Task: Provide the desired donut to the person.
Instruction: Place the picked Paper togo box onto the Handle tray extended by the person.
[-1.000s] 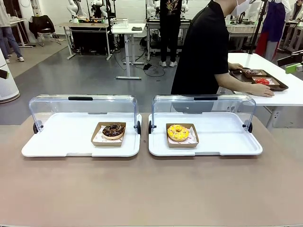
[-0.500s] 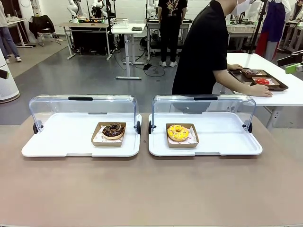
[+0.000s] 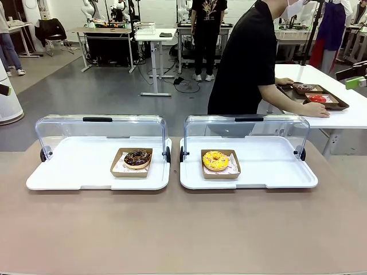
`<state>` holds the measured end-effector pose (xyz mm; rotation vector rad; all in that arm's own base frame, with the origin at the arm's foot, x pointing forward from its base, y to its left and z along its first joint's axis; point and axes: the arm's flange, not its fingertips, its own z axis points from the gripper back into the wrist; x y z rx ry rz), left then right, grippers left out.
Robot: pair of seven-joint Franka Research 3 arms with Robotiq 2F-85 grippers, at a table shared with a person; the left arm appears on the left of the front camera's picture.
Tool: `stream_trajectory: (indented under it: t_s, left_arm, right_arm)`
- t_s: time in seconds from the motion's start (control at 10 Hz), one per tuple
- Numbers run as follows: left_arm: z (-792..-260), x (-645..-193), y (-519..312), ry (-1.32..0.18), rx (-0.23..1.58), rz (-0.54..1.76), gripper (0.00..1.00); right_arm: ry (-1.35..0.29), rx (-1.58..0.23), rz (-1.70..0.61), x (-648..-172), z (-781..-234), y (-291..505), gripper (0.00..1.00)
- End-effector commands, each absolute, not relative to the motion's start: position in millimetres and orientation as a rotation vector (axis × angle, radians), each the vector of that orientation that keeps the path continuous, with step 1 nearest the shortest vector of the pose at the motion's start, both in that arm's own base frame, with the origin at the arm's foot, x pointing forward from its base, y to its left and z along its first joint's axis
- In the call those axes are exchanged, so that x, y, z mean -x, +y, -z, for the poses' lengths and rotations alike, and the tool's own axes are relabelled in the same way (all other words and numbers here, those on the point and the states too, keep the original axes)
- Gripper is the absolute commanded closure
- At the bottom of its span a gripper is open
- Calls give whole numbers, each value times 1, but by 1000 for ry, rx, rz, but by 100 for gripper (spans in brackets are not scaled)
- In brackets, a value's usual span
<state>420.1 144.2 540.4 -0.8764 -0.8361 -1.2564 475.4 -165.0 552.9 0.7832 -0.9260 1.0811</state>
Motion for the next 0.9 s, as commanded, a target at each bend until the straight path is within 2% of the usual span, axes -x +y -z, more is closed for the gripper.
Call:
stream_trajectory:
  t_s: [0.0,0.8]
  left_arm:
    - [-541,-419,144,-840,877,1257,2]
    - [-541,-419,144,-840,877,1257,2]
  right_arm:
    - [-930,-781,-1084,-476,-554,-164,0]
    - [-930,-781,-1084,-476,-554,-164,0]
